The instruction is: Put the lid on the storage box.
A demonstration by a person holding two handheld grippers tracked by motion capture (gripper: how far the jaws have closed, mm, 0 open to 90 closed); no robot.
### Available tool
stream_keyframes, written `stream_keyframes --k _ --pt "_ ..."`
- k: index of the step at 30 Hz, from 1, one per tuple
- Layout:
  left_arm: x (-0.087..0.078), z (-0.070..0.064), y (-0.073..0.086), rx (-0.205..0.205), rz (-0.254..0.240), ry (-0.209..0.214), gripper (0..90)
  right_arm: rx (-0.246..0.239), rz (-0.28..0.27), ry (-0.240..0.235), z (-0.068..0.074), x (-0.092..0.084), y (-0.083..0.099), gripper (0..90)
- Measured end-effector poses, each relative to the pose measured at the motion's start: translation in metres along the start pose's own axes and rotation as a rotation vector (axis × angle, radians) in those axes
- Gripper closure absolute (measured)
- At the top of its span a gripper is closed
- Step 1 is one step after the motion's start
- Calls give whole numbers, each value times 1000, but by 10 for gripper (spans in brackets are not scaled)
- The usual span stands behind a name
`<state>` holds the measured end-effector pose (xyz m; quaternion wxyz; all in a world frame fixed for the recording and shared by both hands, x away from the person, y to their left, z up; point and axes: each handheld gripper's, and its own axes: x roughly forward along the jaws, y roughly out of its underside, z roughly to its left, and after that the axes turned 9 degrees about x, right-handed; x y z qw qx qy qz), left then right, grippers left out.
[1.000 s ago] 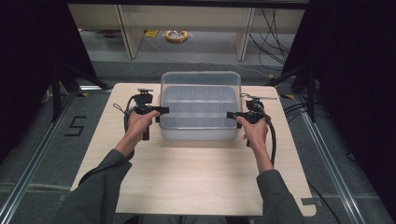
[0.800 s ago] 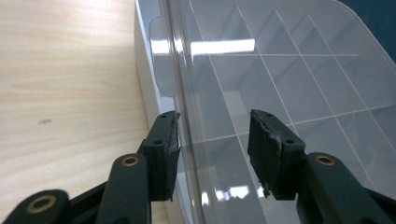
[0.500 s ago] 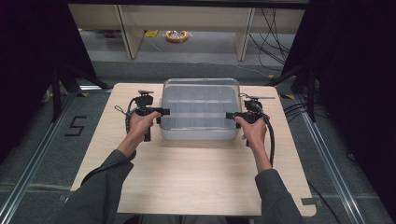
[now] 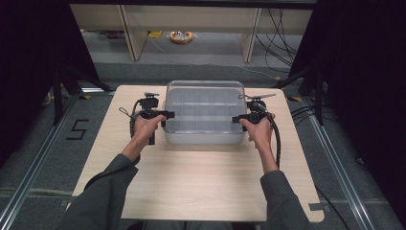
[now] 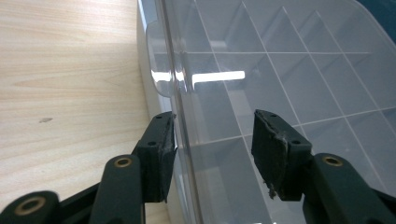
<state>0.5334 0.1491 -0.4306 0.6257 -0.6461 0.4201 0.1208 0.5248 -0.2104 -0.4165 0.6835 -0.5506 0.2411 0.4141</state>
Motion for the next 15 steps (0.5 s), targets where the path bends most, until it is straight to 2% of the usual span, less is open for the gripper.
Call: stream_keyframes --k 1,2,3,4,5,6,7,8,9,11,12,13,14,15 --pt "0 0 0 0 0 0 470 0 0 0 0 0 0 379" --pt "0 1 0 -2 3 13 469 -48 37 -31 -5 4 -2 403" --pt "0 1 0 -2 3 13 465 -43 41 7 -5 5 -2 414" --pt "0 1 -1 -22 -1 12 540 11 47 -9 -3 5 -2 438" --pt "0 -1 -1 35 -9 -36 540 11 47 -9 -3 5 -2 438" --pt "1 -2 -1 66 -3 -43 576 -10 47 -36 -7 5 -3 459" --pt "4 -5 0 76 8 -57 532 2 59 -41 -6 5 -2 449" --pt "4 -5 0 76 8 -57 524 2 59 -41 -6 5 -2 449" --pt "4 -6 1 91 29 -64 524 7 63 -46 -6 5 -2 448" --pt "6 -5 1 65 17 -58 516 -3 59 -47 -7 5 -2 450" --pt "6 -5 1 65 17 -58 521 -23 49 -31 -8 5 -3 450" --pt "6 -4 2 57 16 -55 523 -21 48 -34 -8 5 -3 452" --pt "6 -4 2 56 16 -53 524 -26 23 -11 -8 6 -2 455" --pt "6 -4 2 56 16 -53 524 -25 35 -27 -10 6 -3 457"
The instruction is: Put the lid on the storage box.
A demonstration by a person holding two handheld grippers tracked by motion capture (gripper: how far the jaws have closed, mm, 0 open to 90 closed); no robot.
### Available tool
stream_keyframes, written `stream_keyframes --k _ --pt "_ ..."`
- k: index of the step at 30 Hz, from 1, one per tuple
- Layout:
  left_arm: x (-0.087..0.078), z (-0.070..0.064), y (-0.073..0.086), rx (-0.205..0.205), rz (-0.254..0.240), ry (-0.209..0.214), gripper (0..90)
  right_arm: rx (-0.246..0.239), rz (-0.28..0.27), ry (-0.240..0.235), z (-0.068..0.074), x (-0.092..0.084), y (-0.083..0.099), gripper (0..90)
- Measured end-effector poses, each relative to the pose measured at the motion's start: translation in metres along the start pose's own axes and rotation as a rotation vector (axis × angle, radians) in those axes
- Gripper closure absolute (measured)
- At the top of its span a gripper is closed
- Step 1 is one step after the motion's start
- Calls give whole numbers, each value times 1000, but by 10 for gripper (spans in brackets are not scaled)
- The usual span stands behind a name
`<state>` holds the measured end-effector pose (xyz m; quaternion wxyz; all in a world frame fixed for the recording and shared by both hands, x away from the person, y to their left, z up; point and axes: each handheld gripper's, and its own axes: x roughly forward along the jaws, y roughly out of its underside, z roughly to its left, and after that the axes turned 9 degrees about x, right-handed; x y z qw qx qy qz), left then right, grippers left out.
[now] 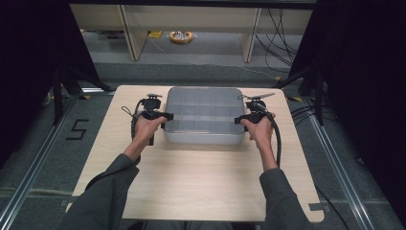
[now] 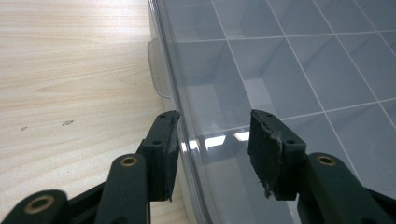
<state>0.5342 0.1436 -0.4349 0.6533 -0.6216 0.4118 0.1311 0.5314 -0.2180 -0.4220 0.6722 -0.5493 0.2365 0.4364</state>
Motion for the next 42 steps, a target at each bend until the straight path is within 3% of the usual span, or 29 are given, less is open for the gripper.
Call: stream_keyframes --k 4,5,6,10,14,15,16,17,19,20,22,24,25,26,27,29,32,33,34,35,36,37,38,42 --pt "0 2 0 -11 2 13 524 21 -18 0 -2 1 2 457" --pt "0 3 1 -14 -1 18 524 7 -13 -32 -8 1 3 459" --pt "0 3 1 -14 -1 18 524 50 5 -44 -6 0 4 461" --pt "0 3 2 -13 -5 20 524 61 -14 -45 -7 1 6 461" --pt "0 3 2 -12 -7 19 525 54 -23 -43 -7 0 7 461" --pt "0 3 2 -9 -7 19 525 20 -25 -37 -7 0 8 461" --pt "0 2 3 -4 -14 17 525 20 -25 -37 -7 0 8 461" --pt "-3 3 5 22 -7 22 525 6 -25 -22 -3 -2 9 461" --pt "-4 2 5 17 -1 24 526 31 -15 -17 0 -4 11 461" --pt "-5 2 6 23 -1 28 532 25 -34 10 0 -4 13 461" --pt "-7 2 7 34 4 29 533 -2 -33 -12 -3 -4 14 462" --pt "-7 2 8 39 4 30 533 -4 -32 9 -3 -6 15 464" --pt "-9 2 9 30 5 35 533 52 -46 -17 0 -6 17 481" --pt "-9 2 9 30 5 35 527 52 -46 -17 0 -6 17 481" --pt "-10 2 10 31 6 37 527 19 -32 -24 -3 -8 17 481" --pt "-12 3 12 32 9 42 506 12 -44 -37 -5 -10 18 479" --pt "-17 7 15 31 -1 64 482 33 -61 -37 -7 -15 20 441" --pt "-18 7 15 31 -8 66 479 103 -66 -68 -1 -19 21 435" --pt "-20 7 16 30 -12 72 474 71 -87 -56 -3 -20 21 426" --pt "-20 7 16 30 -12 72 468 71 -87 -56 -3 -20 21 426" --pt "-25 7 17 35 -18 84 465 37 -111 -75 -5 -23 21 411" --pt "-25 7 17 35 -18 84 461 37 -111 -75 -5 -23 21 411" --pt "-28 7 17 34 -23 91 457 20 -135 -112 -5 -28 23 416" --pt "-36 7 21 47 -21 105 451 13 -147 -115 -2 -33 30 417"
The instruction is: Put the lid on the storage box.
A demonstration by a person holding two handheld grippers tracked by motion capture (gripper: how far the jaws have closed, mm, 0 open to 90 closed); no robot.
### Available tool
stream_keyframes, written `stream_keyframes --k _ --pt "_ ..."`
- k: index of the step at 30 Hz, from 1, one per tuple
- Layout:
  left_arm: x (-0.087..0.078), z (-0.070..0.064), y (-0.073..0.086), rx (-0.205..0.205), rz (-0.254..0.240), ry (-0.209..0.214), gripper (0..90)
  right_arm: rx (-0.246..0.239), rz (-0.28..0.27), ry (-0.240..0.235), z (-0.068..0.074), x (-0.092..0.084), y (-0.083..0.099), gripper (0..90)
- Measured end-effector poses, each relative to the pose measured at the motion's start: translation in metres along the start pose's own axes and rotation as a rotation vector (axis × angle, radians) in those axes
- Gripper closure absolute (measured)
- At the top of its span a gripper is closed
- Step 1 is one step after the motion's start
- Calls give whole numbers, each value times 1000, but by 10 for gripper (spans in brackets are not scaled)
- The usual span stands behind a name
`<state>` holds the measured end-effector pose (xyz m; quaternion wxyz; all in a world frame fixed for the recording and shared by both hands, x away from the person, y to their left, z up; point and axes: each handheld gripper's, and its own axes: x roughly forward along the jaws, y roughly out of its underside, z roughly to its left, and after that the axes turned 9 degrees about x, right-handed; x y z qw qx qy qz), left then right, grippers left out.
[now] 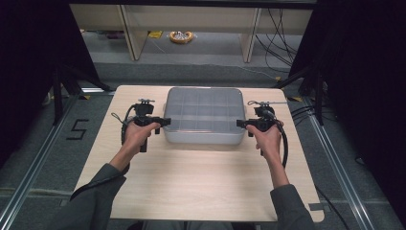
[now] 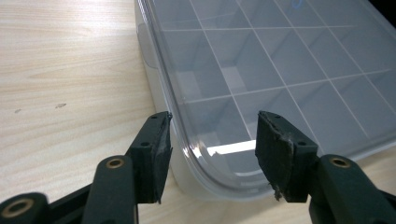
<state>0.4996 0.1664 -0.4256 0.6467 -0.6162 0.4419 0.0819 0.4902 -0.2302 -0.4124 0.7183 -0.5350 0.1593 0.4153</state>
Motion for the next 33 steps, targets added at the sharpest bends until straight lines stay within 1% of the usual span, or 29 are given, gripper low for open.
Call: stream_keyframes --k 1,2,3,4,5,6,7,8,11,12,13,14,15,16,17,18,20,21,22,23,24,25,27,28,29,31,32,33 --pt "-2 -1 1 0 -5 2 447 -13 3 -3 0 -1 3 415" --pt "-5 -2 2 -1 -10 7 446 19 15 -1 3 -3 5 415" --pt "-5 -2 2 -1 -10 7 445 19 15 -1 3 -3 5 415" --pt "-6 -2 2 4 -13 11 445 -9 0 -8 2 -3 7 413" --pt "-8 -3 2 8 -13 13 442 -7 4 -3 3 -4 8 411" --pt "-10 -4 3 10 -23 19 438 -27 -11 -13 3 -5 10 403" --pt "-12 -6 5 9 -28 25 432 -2 9 -12 6 -7 11 398" --pt "-12 -6 5 9 -28 25 427 -20 -10 -14 6 -6 13 397" --pt "-15 -7 9 21 -27 36 422 -16 2 -18 7 -9 15 386" --pt "-17 -8 12 25 -30 47 420 -41 -12 -30 7 -9 17 379" --pt "-17 -8 12 25 -30 47 416 -22 -11 -28 10 -10 19 372" --pt "-19 -9 15 21 -39 59 412 -33 -19 -42 10 -11 21 367" --pt "-19 -9 15 21 -39 59 406 -33 -19 -42 10 -11 21 367" --pt "-20 -10 17 19 -38 63 398 -8 -11 -43 14 -12 24 353" --pt "-21 -12 18 17 -42 68 398 -8 -11 -43 14 -12 24 353" --pt "-23 -13 21 31 -46 68 386 -59 -31 -53 11 -13 25 343" --pt "-24 -14 22 36 -51 67 384 -55 -32 -58 12 -13 26 337" --pt "-26 -17 24 29 -65 74 371 -46 -34 -70 14 -14 29 327" --pt "-27 -18 25 29 -70 74 364 -66 -35 -60 13 -14 29 320" --pt "-27 -18 25 29 -70 74 362 -66 -35 -60 13 -14 29 320" --pt "-29 -21 28 42 -73 78 361 -31 -31 -73 17 -16 32 318" --pt "-29 -22 30 45 -77 73 358 -77 -46 -56 15 -15 32 318" --pt "-31 -24 32 57 -76 77 340 -70 -32 -66 14 -15 33 312" --pt "-31 -24 32 57 -76 77 333 -70 -32 -66 14 -15 33 312" --pt "-32 -25 35 62 -85 77 330 -77 -41 -74 13 -14 34 307" --pt "-33 -26 37 64 -85 82 324 -74 -35 -77 13 -14 35 305" --pt "-33 -26 39 64 -89 84 324 -61 -33 -78 15 -15 36 303" --pt "-34 -27 43 64 -95 92 316 -82 -34 -78 14 -16 36 297"
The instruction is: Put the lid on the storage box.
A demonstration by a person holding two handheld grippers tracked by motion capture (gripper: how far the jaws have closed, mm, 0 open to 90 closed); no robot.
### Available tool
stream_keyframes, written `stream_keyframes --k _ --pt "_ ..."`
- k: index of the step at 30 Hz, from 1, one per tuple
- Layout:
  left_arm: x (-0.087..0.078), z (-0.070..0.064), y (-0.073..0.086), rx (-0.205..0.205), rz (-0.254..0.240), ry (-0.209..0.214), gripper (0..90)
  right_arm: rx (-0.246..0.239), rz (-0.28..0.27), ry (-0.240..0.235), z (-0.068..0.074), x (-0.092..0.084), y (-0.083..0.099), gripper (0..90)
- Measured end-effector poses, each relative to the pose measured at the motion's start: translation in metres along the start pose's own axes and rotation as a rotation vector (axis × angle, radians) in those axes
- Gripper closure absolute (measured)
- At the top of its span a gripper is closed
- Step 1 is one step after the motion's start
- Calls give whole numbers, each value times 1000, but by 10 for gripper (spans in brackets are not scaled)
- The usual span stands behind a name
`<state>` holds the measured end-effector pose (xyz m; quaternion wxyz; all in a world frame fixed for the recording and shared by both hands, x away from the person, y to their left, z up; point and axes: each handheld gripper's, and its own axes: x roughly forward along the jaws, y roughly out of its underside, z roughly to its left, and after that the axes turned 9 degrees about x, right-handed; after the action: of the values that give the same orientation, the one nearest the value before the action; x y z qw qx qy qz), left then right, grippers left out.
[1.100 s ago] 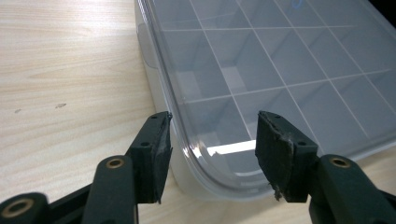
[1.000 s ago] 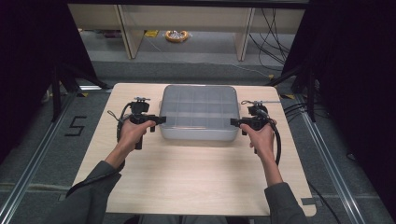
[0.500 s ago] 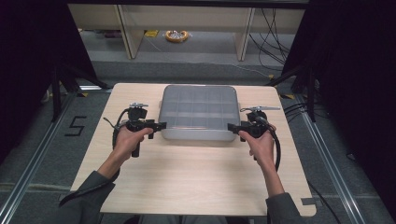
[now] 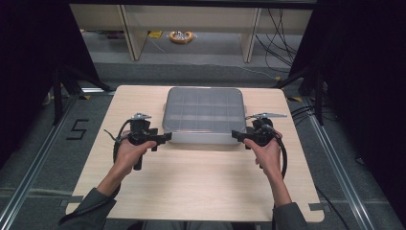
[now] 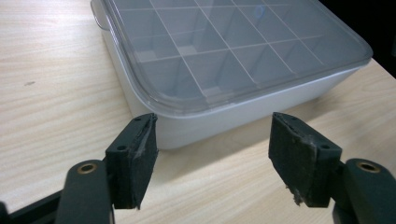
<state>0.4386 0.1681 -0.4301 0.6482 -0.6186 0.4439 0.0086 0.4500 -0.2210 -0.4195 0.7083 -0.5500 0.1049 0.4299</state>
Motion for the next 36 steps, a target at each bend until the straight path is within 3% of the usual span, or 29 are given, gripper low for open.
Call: stream_keyframes --k 4,5,8,9,10,12,18,19,21,22,26,30,32,33,36 --pt "1 0 5 4 13 7 313 24 -5 -5 4 0 2 288" --pt "1 0 8 -6 12 12 311 -1 -6 -14 2 0 2 283" --pt "-1 -1 10 -2 16 13 309 10 -4 -5 3 0 5 278" --pt "-2 -2 11 -6 8 11 309 -10 -1 -10 2 0 5 273" --pt "-3 -2 12 2 12 9 308 8 4 -7 4 -1 6 271" --pt "-4 -3 16 15 22 12 304 -20 -3 -10 2 -2 8 269" --pt "-5 -6 25 8 21 15 293 -28 8 0 2 -5 14 263" --pt "-6 -7 28 32 34 20 292 -20 6 -7 3 -6 16 263" --pt "-7 -9 30 31 35 23 292 1 15 -17 5 -9 18 263" --pt "-8 -10 32 35 37 26 291 -26 7 -11 2 -10 19 255" --pt "-11 -12 41 42 49 35 284 -48 30 -4 6 -11 22 242" --pt "-12 -15 55 60 70 41 283 -28 45 -24 12 -12 24 242" --pt "-12 -16 61 60 81 35 281 -33 39 -23 14 -13 25 239" --pt "-12 -16 63 63 84 33 280 -75 33 -20 12 -13 24 240" --pt "-12 -19 71 91 100 35 280 -59 57 -51 19 -15 30 242"
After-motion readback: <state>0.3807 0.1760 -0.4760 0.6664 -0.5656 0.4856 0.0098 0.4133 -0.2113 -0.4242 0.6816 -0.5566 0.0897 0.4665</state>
